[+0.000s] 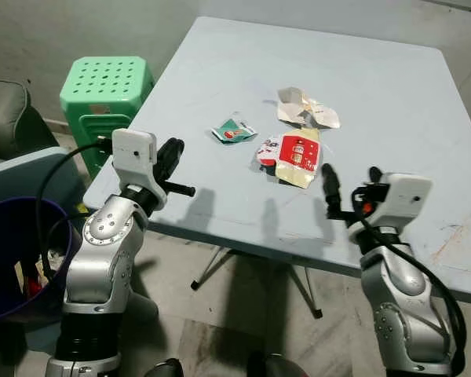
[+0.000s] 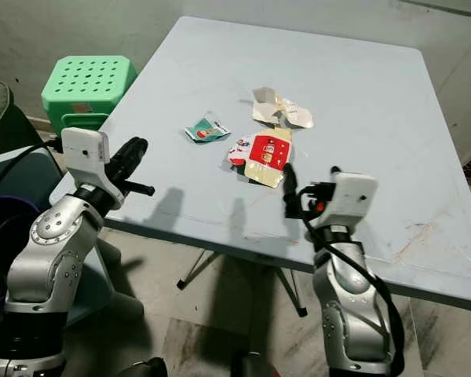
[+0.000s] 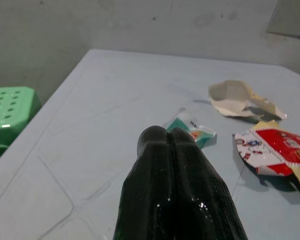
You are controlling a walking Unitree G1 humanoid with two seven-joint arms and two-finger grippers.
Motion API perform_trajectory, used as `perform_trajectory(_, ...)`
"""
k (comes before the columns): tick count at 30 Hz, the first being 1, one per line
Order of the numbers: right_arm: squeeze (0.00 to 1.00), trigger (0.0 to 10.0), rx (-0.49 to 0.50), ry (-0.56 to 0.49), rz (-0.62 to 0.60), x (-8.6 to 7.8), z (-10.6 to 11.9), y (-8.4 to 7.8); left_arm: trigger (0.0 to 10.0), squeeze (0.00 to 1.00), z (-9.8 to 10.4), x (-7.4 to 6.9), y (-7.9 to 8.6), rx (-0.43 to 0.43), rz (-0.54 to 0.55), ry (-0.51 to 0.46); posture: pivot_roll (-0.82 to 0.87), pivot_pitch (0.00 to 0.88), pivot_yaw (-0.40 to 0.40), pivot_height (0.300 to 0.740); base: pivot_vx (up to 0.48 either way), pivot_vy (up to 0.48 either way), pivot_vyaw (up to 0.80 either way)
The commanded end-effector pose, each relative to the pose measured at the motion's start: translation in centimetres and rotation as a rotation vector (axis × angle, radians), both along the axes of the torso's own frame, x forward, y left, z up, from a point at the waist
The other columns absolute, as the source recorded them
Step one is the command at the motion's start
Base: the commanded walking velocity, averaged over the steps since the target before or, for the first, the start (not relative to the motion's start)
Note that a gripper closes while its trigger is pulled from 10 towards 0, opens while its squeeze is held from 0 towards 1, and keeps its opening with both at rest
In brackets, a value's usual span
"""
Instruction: Picking trash to rubbish bin
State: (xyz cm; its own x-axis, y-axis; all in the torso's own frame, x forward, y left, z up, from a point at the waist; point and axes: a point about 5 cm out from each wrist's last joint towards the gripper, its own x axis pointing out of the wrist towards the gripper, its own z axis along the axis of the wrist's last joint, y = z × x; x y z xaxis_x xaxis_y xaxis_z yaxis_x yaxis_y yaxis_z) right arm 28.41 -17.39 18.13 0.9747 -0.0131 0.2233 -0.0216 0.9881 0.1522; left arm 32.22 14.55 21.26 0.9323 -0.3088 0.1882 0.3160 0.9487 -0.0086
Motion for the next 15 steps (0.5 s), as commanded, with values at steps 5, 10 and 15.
perform_trajectory(5, 1.00, 10.0, -0.033, -0.036, 0.010, -0.68, 0.67, -0.24, 10.0, 0.00, 1.26, -0.80, -0.22, -0.017, -0.022, -0.058, -0.13, 0.140, -0.033, 0.740, 0.000, 0.000, 0.00)
perform_trajectory(10, 0.00, 10.0, -0.056, -0.047, 0.066, -0.91, 0.53, 0.22, 10.0, 0.00, 0.76, -1.10, -0.66, -0.017, -0.062, -0.032, -0.12, 0.131, -0.034, 0.740, 0.000, 0.000, 0.00)
perform_trajectory(15, 0.00, 10.0, -0.067, -0.047, 0.085, -1.01, 0.48, 0.36, 10.0, 0.00, 0.49, -0.82, -0.51, -0.031, -0.049, -0.007, -0.12, 0.126, -0.035, 0.740, 0.000, 0.000, 0.00)
